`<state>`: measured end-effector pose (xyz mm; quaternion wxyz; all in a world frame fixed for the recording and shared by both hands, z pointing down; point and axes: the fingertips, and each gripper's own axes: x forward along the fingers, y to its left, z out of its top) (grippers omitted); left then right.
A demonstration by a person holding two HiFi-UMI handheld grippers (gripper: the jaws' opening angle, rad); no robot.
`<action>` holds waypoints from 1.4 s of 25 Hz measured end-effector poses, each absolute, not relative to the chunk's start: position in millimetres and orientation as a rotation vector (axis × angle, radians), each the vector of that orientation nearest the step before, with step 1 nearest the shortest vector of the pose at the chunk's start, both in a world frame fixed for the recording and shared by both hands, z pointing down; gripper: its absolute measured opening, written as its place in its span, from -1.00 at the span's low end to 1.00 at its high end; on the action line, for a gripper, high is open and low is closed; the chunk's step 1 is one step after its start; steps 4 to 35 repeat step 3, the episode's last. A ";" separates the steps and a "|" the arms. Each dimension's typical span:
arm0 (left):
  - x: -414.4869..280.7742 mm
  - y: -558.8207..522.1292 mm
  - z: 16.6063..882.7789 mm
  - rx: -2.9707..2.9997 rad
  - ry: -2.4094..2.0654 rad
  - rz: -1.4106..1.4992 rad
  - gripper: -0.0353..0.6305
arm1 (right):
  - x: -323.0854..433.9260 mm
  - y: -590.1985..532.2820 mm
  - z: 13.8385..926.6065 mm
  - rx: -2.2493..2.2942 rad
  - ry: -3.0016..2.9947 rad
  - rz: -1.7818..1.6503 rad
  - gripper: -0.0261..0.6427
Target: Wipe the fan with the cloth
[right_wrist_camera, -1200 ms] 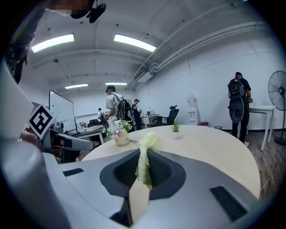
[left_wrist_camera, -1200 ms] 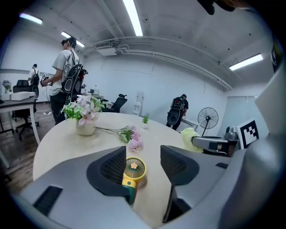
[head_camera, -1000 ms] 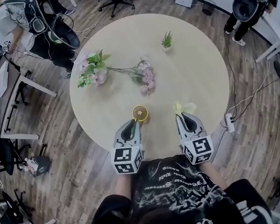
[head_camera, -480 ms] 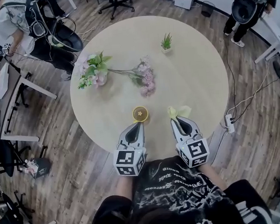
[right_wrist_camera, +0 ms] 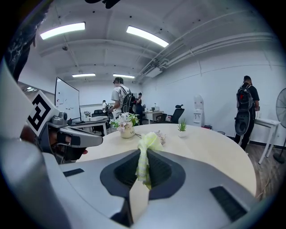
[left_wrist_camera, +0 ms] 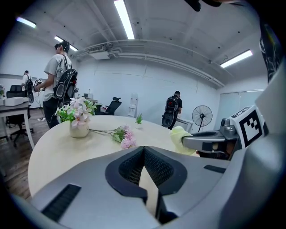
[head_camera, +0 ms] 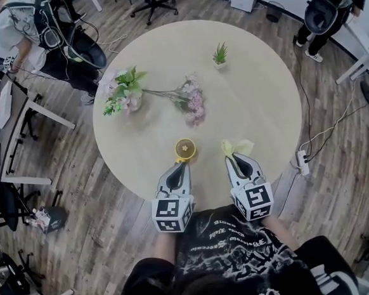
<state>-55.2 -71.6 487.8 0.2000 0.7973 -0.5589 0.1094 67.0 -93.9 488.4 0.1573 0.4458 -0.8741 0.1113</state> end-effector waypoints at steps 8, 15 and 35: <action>-54.2 -71.0 489.6 2.225 -1.568 0.313 -0.83 | 67.2 -93.1 489.2 1.265 -2.506 0.319 -0.81; -54.2 -71.0 489.6 2.225 -1.568 0.313 -0.83 | 67.2 -93.1 489.2 1.265 -2.506 0.319 -0.81; -54.2 -71.0 489.6 2.225 -1.568 0.313 -0.83 | 67.2 -93.1 489.2 1.265 -2.506 0.319 -0.81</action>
